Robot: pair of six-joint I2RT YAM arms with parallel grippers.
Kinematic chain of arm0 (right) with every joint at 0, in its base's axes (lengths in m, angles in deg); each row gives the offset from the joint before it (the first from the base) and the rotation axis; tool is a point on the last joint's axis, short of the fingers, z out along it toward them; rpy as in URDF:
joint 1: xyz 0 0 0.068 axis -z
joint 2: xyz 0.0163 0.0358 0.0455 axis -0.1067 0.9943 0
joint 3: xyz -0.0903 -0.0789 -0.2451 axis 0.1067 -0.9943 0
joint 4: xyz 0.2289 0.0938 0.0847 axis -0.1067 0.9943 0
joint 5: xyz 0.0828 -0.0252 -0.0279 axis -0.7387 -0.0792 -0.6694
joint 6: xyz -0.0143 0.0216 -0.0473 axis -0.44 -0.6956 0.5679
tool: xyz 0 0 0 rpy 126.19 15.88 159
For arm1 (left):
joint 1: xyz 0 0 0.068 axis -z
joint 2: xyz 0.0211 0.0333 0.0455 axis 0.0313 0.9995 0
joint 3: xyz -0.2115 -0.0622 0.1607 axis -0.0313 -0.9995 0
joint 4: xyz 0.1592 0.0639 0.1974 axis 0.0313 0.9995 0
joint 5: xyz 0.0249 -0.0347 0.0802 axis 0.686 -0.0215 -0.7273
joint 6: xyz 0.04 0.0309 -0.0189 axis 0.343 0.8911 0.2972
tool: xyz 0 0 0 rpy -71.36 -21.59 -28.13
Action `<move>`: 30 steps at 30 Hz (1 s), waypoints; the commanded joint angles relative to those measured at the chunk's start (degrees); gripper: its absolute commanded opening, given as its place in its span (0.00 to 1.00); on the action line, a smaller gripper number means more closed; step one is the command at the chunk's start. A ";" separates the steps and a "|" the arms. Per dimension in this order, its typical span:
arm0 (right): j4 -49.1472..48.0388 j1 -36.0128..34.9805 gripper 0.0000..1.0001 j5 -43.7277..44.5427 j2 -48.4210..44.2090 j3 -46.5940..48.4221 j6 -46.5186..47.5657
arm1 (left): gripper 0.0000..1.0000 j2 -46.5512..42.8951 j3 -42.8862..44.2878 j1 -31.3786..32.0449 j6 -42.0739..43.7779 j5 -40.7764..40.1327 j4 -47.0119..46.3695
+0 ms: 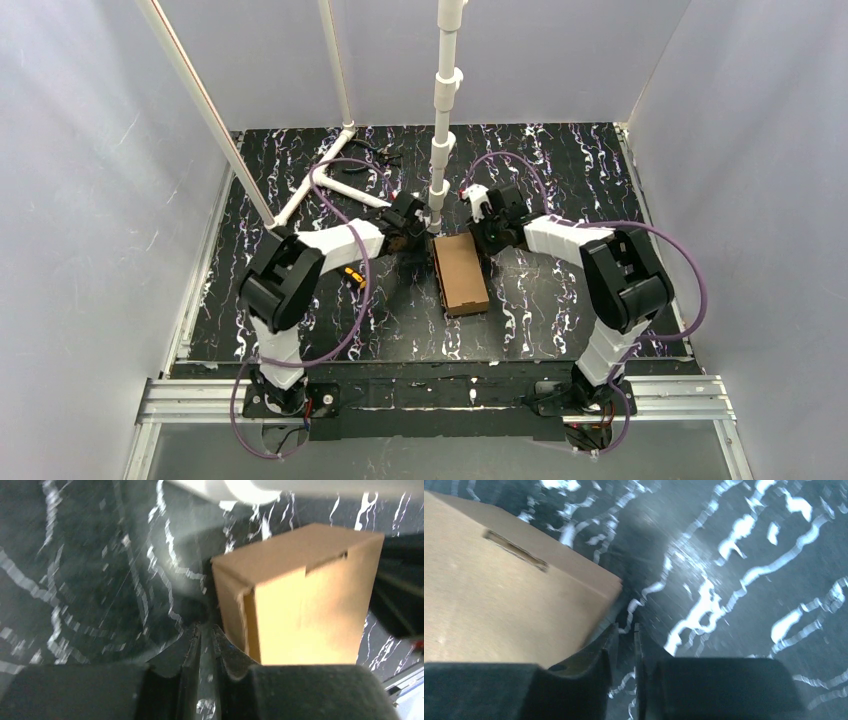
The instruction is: Fold the paper box
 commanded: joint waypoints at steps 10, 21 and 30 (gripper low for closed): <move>0.36 6.49 0.88 -1.32 -13.17 -3.94 11.11 | 0.06 -14.52 -6.62 -3.55 -0.60 -7.11 3.61; 3.29 -1.23 0.12 -1.74 2.21 5.68 3.41 | 0.00 3.15 5.13 -3.35 -4.60 3.10 -2.62; 3.47 2.66 0.16 0.84 -2.15 2.08 7.24 | 0.00 -0.98 4.86 -1.31 -1.27 -3.73 2.90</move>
